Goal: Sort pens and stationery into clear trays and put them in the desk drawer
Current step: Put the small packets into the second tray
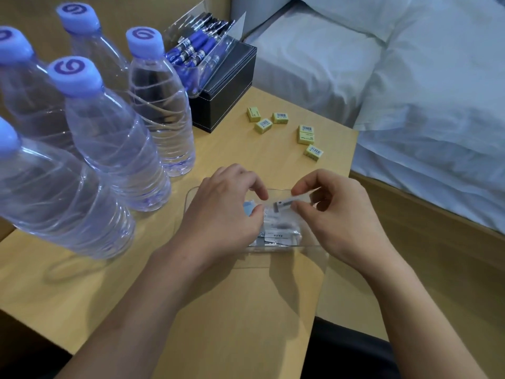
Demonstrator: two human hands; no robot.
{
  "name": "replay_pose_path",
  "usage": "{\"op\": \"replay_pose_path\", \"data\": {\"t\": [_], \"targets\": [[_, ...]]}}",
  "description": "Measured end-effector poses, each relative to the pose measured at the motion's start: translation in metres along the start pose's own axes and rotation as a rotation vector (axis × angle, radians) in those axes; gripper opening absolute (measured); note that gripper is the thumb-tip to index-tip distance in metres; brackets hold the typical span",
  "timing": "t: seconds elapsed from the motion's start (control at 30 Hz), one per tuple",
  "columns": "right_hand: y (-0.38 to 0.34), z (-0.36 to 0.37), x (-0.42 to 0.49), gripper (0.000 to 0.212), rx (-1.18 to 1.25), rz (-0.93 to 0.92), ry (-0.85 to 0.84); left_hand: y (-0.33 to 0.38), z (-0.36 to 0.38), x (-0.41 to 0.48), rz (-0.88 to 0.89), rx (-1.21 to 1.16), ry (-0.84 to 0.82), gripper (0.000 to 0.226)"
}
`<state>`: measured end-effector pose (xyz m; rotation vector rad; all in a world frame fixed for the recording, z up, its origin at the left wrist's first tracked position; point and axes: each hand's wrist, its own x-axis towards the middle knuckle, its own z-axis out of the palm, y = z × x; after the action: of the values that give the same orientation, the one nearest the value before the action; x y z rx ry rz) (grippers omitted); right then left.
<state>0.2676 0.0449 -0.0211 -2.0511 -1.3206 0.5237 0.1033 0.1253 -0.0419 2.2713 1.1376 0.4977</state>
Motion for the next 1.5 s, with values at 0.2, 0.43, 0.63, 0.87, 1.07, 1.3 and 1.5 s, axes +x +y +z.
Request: {"op": "replay_pose_path", "data": {"t": [0.2,0.43,0.63,0.87,1.07,1.3,1.5], "targets": [[-0.019,0.001,-0.008,0.024,-0.179,-0.137,0.057,-0.001,0.001,0.002,-0.004,-0.008,-0.017,0.012],[-0.029,0.016,-0.016,0.040,-0.257,-0.151,0.001,0.000,0.001,0.002,-0.015,-0.068,0.045,0.020],[-0.026,0.024,-0.015,0.045,-0.232,-0.139,0.017,0.000,0.002,0.002,-0.004,-0.093,0.056,0.023],[-0.019,0.005,-0.007,0.026,0.008,-0.069,-0.012,0.000,0.000,0.002,-0.023,-0.120,0.083,0.029],[-0.010,0.007,-0.010,0.013,-0.190,-0.102,-0.200,0.001,0.002,0.002,-0.021,-0.080,0.051,0.024],[-0.007,0.014,-0.007,0.021,-0.229,-0.097,-0.292,0.001,0.003,0.002,-0.030,-0.042,0.033,0.024],[-0.014,0.000,-0.010,0.025,-0.269,-0.157,-0.275,0.001,0.003,0.002,-0.023,-0.048,0.033,0.024]]}}
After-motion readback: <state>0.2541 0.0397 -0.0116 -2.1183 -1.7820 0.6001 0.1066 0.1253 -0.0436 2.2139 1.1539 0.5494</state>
